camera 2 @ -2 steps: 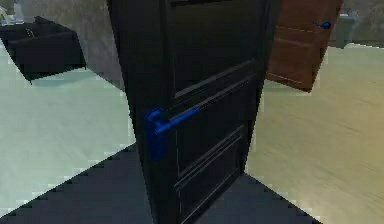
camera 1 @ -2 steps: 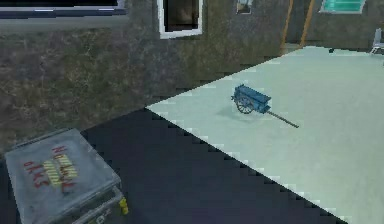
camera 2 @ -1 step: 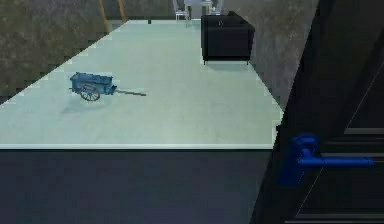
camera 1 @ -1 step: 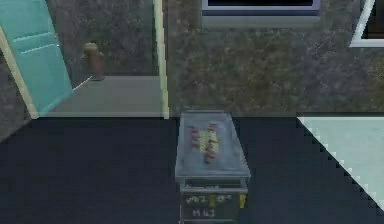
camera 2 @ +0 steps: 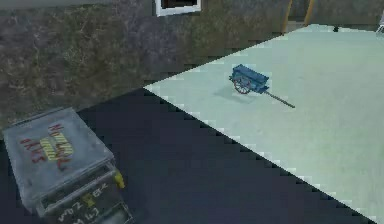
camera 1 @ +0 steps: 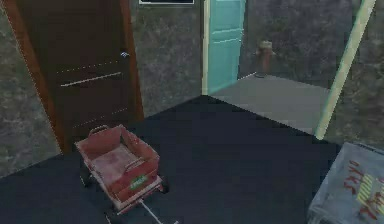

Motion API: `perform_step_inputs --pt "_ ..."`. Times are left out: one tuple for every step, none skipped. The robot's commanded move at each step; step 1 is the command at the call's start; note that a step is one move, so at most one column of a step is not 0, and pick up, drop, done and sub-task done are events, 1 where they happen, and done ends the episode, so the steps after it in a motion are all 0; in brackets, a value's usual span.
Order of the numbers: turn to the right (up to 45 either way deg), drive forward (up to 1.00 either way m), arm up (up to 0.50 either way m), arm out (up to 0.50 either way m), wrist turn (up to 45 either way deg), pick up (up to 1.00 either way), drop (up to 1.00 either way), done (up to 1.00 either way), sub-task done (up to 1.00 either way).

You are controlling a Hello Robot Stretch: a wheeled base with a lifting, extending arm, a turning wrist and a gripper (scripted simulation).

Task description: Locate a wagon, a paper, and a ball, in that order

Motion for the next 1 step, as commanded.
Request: perform_step_inputs --pt "-24.0 0.00 0.00 0.00 0.0 0.00 0.00 0.00 0.00"
